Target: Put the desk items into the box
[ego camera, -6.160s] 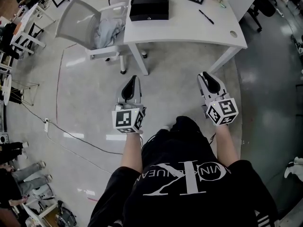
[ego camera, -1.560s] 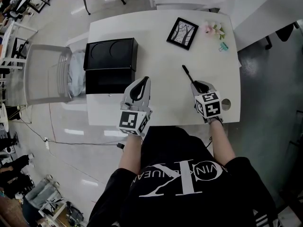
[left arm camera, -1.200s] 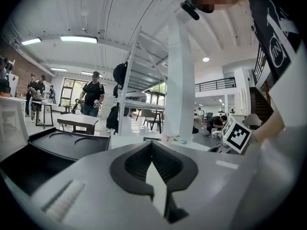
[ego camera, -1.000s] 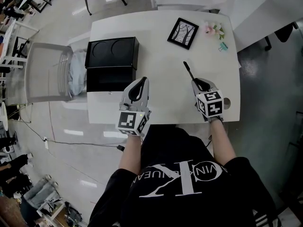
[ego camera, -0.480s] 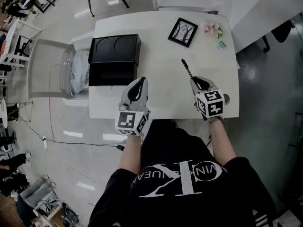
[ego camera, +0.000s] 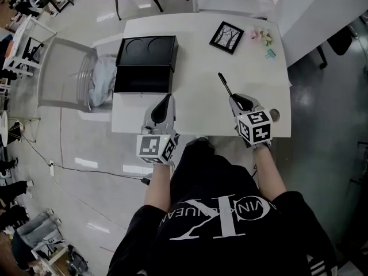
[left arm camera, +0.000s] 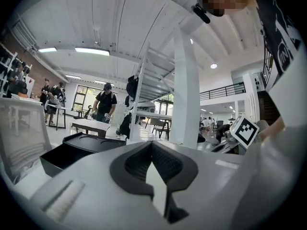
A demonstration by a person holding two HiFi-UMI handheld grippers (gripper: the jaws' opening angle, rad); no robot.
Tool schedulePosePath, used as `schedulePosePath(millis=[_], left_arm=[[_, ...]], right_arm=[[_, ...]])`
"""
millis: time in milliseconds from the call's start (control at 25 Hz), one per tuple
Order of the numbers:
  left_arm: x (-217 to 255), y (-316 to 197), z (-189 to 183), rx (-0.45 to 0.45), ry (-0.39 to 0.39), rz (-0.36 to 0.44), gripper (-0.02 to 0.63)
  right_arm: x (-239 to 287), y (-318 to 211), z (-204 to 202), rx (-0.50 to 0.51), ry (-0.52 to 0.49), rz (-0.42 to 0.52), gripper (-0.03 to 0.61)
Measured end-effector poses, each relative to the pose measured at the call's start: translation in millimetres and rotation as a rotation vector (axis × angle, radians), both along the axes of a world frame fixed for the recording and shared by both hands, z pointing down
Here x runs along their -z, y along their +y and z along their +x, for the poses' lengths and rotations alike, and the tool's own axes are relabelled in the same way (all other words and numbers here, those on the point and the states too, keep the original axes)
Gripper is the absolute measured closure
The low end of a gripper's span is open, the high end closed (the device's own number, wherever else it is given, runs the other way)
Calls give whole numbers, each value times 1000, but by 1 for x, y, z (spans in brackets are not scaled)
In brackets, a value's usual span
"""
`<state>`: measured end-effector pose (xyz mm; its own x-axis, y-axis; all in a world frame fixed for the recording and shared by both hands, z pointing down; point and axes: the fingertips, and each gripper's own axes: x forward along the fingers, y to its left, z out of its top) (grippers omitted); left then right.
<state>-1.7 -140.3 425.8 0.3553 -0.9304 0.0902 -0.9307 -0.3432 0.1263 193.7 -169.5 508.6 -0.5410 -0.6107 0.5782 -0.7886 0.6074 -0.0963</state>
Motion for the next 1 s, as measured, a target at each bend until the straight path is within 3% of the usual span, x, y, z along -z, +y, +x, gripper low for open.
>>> schedulePosePath(millis=[560,1000], left_arm=[[15,63,-54,132,-6,34,603],[10,59,-125,197,-26,9,604]], right_arm=[[22,39,-73,163,-25,50,525],[25,25,-166,293,-41,38,525]])
